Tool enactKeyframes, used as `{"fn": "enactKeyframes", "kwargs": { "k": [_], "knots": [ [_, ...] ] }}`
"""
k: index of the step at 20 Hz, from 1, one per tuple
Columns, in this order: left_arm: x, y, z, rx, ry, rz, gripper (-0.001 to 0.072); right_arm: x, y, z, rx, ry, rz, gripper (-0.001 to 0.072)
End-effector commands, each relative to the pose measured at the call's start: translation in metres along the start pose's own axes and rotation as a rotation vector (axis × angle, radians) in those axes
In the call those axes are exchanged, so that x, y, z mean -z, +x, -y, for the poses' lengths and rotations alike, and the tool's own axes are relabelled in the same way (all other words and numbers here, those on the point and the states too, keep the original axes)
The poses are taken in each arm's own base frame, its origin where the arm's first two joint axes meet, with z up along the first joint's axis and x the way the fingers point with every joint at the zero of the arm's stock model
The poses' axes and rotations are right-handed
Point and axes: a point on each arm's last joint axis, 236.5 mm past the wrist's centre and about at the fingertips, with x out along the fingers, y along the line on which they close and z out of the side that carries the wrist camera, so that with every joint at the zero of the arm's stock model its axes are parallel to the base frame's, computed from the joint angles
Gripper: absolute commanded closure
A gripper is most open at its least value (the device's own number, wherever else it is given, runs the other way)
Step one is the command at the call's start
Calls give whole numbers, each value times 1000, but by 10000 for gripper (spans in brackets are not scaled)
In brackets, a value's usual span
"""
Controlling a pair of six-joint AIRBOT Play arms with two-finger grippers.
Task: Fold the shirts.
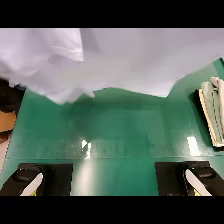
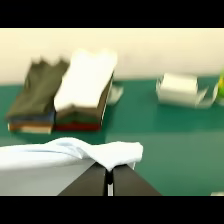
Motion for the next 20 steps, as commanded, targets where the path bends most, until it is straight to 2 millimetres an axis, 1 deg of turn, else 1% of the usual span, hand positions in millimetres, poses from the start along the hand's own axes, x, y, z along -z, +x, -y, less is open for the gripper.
{"fn": "enactKeyframes", "kwargs": {
  "k": [1, 2, 3, 4, 5, 6, 7, 8, 9, 10, 11, 12, 13, 14, 15, 16, 17, 18, 19, 20],
  "knots": [
    [-49, -40, 8, 1, 9, 161, 682, -54, -52, 13, 56, -24, 163, 699],
    [-46, -32, 6, 0, 7, 144, 681, -53, -51, 17, 77, -26, 143, 699],
    [-38, -21, 4, 0, 3, 109, 681, -50, -47, 20, 91, -25, 106, 699],
    [-24, -4, 1, -1, -2, 46, 681, -43, -37, 21, 98, -36, 55, 699],
    [-4, 18, -3, -3, -10, -35, 681, -31, -20, 22, 105, -46, -14, 699],
    [24, 45, -9, -4, -20, -138, 681, -17, 1, 22, 111, -54, -84, 699],
    [57, 74, -15, -6, -32, -255, 681, 3, 28, 24, 118, -68, -168, 698],
    [92, 101, -21, -7, -48, -364, 681, 28, 55, 25, 126, -78, -261, 699],
    [131, 128, -28, -9, -65, -481, 681, 61, 85, 28, 136, -87, -371, 698],
    [170, 150, -34, -11, -81, -586, 680, 94, 111, 31, 142, -95, -474, 697],
    [214, 173, -40, -13, -96, -693, 680, 134, 138, 31, 136, -108, -586, 697],
    [257, 190, -45, -17, -116, -792, 680, 174, 162, 33, 136, -118, -693, 697],
    [305, 203, -50, -21, -137, -899, 680, 212, 180, 36, 137, -124, -788, 697],
    [348, 212, -54, -23, -152, -991, 680, 251, 197, 36, 125, -127, -880, 697],
    [391, 220, -57, -19, -155, -1076, 680, 282, 212, 39, 119, -124, -946, 697],
    [424, 227, -60, -19, -161, -1132, 680, 312, 227, 40, 107, -115, -998, 697],
    [454, 235, -64, -9, -151, -1177, 680, 334, 240, 42, 101, -96, -1035, 697],
    [475, 242, -66, -2, -143, -1202, 680, 353, 252, 44, 93, -67, -1066, 697],
    [491, 248, -69, -4, -144, -1212, 680, 365, 262, 43, 80, -35, -1078, 697],
    [500, 255, -71, -9, -146, -1205, 680, 372, 272, 41, 65, -1, -1083, 697]
  ]
}}
